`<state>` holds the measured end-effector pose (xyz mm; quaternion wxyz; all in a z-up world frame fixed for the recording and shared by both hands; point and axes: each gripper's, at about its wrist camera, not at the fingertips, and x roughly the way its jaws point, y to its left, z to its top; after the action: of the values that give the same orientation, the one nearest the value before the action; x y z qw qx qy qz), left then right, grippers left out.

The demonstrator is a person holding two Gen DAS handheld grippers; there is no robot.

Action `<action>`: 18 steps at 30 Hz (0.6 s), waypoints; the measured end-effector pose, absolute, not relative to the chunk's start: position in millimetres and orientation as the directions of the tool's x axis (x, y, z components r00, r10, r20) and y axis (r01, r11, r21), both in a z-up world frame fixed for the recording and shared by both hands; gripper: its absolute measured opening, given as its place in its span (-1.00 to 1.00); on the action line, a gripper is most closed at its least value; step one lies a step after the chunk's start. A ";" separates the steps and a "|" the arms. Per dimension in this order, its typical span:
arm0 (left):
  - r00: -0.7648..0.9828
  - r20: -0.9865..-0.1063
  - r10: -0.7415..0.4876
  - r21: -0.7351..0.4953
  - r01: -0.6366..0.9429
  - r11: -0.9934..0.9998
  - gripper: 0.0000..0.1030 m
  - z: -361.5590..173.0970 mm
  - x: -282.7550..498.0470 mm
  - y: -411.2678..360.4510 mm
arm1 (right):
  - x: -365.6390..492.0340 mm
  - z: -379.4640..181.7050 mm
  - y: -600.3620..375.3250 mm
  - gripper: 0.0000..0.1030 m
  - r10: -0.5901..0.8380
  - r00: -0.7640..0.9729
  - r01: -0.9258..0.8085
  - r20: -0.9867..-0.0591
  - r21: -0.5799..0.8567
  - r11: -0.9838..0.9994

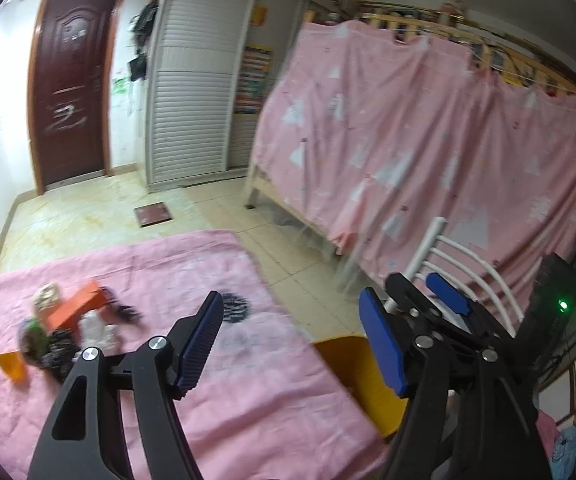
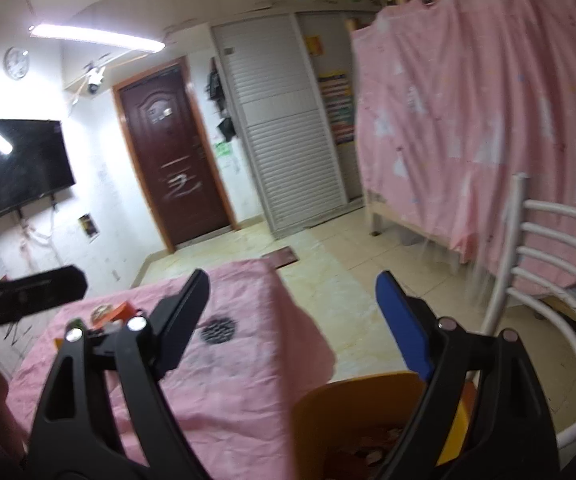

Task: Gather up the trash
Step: 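Move both tools back over the cluttered bed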

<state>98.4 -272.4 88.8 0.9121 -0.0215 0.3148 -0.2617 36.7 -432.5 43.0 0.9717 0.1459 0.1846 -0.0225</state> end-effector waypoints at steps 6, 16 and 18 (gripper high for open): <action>0.701 -0.565 -0.435 -0.219 0.381 0.898 0.25 88.5 115.7 -221.7 | 49.0 37.0 -404.4 0.69 0.051 0.918 0.047 -0.393 0.235 0.971; 0.762 -0.567 -0.313 -0.189 0.250 0.950 0.28 85.3 130.4 -154.8 | 68.6 28.4 -362.1 0.69 0.170 0.885 -0.066 -0.434 0.244 0.968; 0.765 -0.575 -0.292 -0.190 0.223 0.956 0.28 82.3 134.9 -141.3 | 72.2 27.0 -352.5 0.69 0.179 0.878 -0.078 -0.445 0.234 0.969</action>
<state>134.9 -141.3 82.3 0.9377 -0.0552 0.3144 -0.1373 72.2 -352.5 27.0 0.9632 0.1052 0.2383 0.0667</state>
